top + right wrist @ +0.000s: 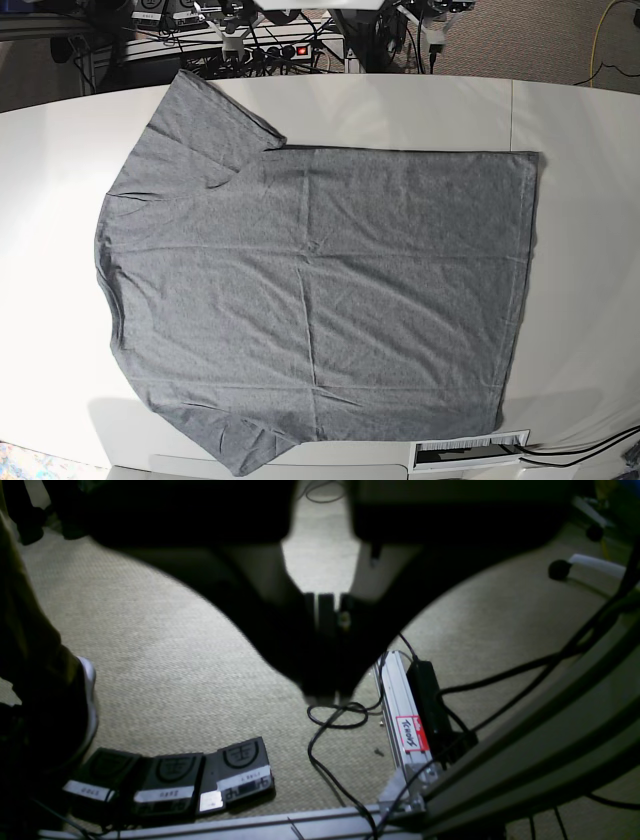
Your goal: Fold the T-shirt properly
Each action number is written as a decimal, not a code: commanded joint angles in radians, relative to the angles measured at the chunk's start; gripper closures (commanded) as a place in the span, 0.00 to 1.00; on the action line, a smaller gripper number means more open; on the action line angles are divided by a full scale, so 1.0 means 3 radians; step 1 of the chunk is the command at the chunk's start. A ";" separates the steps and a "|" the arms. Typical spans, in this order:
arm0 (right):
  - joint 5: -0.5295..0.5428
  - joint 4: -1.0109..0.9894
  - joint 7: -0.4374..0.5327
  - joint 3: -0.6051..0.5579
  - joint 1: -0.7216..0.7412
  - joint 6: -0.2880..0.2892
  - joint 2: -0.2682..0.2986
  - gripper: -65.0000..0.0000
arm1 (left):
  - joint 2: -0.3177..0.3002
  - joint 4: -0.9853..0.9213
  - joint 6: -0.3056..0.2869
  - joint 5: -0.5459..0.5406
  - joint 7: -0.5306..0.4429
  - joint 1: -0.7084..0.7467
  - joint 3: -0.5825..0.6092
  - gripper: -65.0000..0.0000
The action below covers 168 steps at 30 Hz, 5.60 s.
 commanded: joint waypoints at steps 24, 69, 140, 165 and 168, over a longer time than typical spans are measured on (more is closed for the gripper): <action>-0.0047 0.0018 0.0009 -0.0009 -0.0084 0.0010 0.0020 1.00 | -0.0010 0.0019 -0.0038 0.0017 -0.0022 0.0034 0.0011 1.00; -0.0533 0.2583 -0.0253 -0.0014 -0.2139 0.0558 0.1193 1.00 | -0.1292 0.2305 -0.0465 -0.0155 -0.0076 0.1878 0.0011 1.00; -0.2856 0.6460 -0.1762 -0.0005 -0.3100 0.0430 0.1452 1.00 | -0.2255 0.5770 0.0534 0.2894 0.0702 0.2169 0.0009 1.00; -0.2907 0.6460 -0.1694 -0.0005 -0.2945 0.0432 0.1461 0.81 | -0.2922 0.4855 0.0107 0.2721 0.0135 0.1391 0.0011 0.73; -0.2932 0.6460 -0.1684 -0.0005 -0.2945 0.0431 0.1461 0.81 | -0.3003 0.4833 0.0100 0.2717 0.0017 0.1392 0.0011 0.73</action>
